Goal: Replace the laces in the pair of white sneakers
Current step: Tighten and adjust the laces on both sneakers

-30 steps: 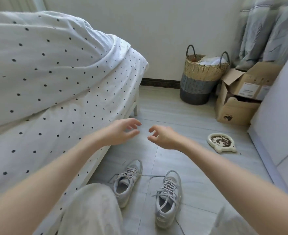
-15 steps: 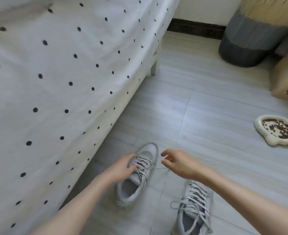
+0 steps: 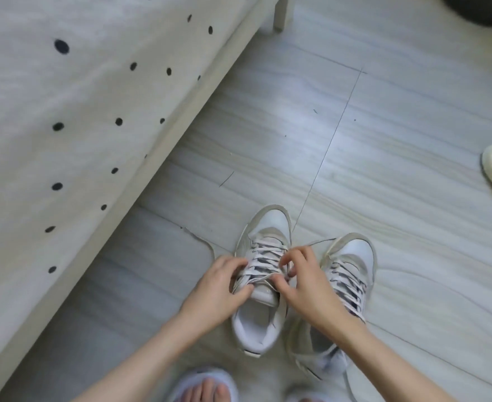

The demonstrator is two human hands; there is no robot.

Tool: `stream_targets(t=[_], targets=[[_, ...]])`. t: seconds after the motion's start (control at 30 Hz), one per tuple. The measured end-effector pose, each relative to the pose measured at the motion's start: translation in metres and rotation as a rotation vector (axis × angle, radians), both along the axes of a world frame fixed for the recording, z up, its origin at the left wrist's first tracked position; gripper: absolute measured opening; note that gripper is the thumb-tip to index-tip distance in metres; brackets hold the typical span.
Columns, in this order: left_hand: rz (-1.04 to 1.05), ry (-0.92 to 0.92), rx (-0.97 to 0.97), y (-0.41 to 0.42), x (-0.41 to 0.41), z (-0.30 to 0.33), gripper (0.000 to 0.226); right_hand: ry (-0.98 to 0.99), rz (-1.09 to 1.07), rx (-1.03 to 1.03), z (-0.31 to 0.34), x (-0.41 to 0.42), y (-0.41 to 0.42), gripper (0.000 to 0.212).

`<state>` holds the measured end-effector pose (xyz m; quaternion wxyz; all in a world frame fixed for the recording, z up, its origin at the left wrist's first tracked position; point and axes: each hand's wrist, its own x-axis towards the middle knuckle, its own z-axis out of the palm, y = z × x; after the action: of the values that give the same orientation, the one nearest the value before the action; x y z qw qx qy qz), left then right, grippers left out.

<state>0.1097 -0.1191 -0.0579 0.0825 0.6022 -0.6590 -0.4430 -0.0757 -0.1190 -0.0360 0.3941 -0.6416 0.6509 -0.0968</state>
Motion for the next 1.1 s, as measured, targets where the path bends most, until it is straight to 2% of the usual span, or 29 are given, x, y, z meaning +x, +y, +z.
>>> stream_targets(t=[0.13,0.33,0.43,0.53,0.6,0.73,0.8,0.87,0.93,1.03,1.1], targets=[[0.007,-0.064,-0.105,0.011,-0.007,0.008,0.034,0.104,0.088,-0.027,0.003,-0.011,0.017,0.030],[-0.028,-0.026,-0.044,0.006,-0.002,0.013,0.032,0.118,0.154,0.041,0.012,-0.016,0.017,0.057],[-0.003,0.004,0.022,0.007,0.000,0.019,0.029,0.078,0.199,0.092,0.022,-0.019,0.019,0.048],[0.089,0.066,0.089,0.005,0.000,0.025,0.017,0.007,0.160,-0.069,0.036,-0.014,0.020,0.027],[0.144,0.107,0.108,0.005,0.001,0.028,0.006,-0.066,0.212,-0.096,0.048,-0.005,0.027,0.029],[0.128,0.106,0.075,0.004,0.001,0.028,0.007,-0.130,0.567,0.207,0.061,0.016,0.051,0.036],[0.120,0.102,0.068,0.002,0.001,0.026,0.007,-0.207,0.470,0.216,0.061,0.015,0.051,0.033],[0.099,0.095,0.050,-0.002,0.000,0.024,0.005,-0.270,0.206,0.127,0.056,0.009,0.044,0.024],[0.069,0.073,0.040,-0.005,-0.002,0.025,0.004,-0.203,-0.007,0.001,0.047,0.000,0.034,0.017],[0.041,0.045,0.101,-0.013,-0.005,0.026,0.012,-0.010,-0.056,0.029,0.029,-0.008,0.023,0.016],[0.015,0.006,0.136,-0.018,-0.008,0.027,0.018,0.050,-0.042,0.096,0.020,-0.009,0.019,0.020]])
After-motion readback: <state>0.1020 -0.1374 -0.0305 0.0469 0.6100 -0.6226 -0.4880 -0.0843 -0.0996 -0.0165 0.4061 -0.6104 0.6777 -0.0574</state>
